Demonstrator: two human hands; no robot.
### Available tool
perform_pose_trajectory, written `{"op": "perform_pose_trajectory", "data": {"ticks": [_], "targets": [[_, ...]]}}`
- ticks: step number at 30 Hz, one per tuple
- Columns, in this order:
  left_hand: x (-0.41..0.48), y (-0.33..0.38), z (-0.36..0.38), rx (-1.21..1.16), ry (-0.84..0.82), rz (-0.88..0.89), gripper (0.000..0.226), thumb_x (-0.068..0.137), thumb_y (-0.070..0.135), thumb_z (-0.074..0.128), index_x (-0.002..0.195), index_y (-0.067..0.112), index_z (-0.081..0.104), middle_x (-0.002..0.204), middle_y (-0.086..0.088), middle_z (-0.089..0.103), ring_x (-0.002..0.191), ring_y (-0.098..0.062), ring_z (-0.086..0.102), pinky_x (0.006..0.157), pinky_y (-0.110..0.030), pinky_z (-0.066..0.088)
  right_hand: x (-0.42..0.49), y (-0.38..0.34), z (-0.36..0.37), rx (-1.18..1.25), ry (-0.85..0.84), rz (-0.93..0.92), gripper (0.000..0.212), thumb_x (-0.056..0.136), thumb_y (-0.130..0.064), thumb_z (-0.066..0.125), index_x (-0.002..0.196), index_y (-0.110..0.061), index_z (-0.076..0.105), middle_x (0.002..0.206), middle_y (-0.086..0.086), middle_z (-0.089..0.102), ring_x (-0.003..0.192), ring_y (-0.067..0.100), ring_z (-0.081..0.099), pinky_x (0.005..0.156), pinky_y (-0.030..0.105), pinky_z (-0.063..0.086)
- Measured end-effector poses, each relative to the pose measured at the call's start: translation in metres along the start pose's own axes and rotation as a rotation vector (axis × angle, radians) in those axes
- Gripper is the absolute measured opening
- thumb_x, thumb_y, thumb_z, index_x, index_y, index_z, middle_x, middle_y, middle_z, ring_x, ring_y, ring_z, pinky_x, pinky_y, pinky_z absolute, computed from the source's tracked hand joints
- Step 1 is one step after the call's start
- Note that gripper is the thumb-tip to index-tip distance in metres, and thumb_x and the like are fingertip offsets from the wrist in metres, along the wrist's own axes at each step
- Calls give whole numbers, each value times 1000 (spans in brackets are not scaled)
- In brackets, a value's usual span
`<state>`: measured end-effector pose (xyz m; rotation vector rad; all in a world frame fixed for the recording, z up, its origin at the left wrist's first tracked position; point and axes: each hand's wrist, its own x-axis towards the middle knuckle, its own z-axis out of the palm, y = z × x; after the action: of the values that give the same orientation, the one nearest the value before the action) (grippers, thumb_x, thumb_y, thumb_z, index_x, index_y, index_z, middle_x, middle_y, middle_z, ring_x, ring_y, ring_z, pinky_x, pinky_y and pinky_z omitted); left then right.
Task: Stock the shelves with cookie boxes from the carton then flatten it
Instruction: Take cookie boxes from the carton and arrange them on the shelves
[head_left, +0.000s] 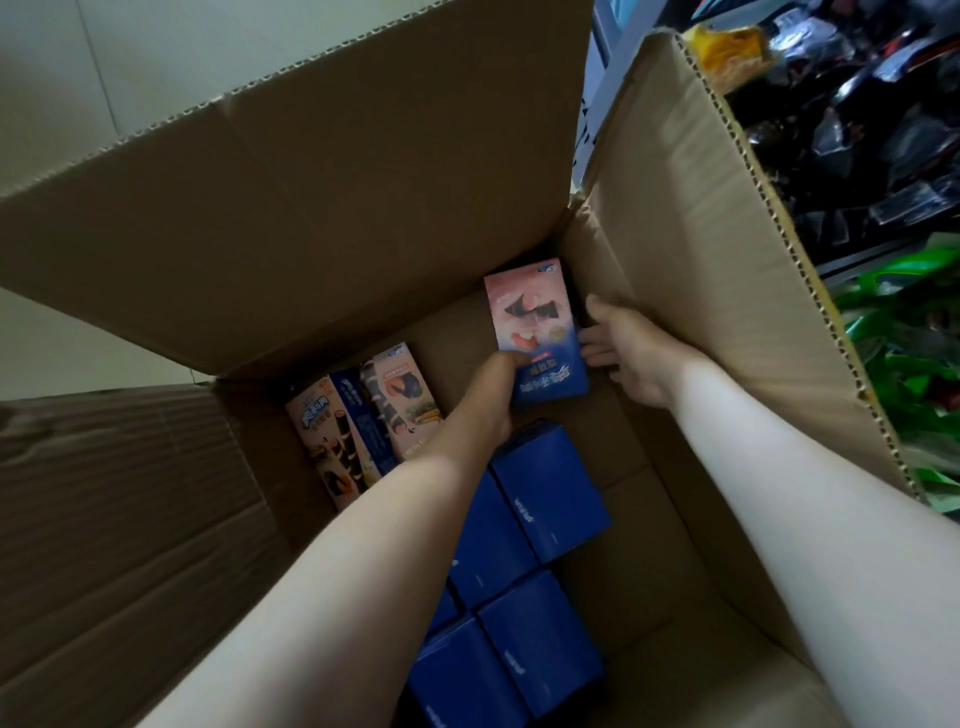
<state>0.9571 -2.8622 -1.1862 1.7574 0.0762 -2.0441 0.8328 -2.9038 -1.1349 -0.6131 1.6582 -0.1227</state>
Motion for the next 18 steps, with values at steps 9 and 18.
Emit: {"op": "perform_pose_trajectory", "data": {"ticks": [9, 18], "targets": [[-69, 17, -15, -143, 170, 109, 47, 89, 24, 61, 128, 20, 35, 118, -12, 58, 87, -24, 65, 50, -28, 54, -66, -18, 46, 206, 102, -123, 39, 94, -15, 52, 132, -13, 44, 122, 16, 57, 98, 27, 60, 88, 40, 49], [-277, 75, -66, 90, 296, 146, 30, 90, 26, 51, 118, 15, 52, 105, -7, 56, 83, -21, 59, 50, -26, 49, -249, -47, 73, -586, -70, -527, 71, 80, 0, 57, 137, -28, 26, 140, -2, 26, 124, 14, 37, 93, 20, 32]]}}
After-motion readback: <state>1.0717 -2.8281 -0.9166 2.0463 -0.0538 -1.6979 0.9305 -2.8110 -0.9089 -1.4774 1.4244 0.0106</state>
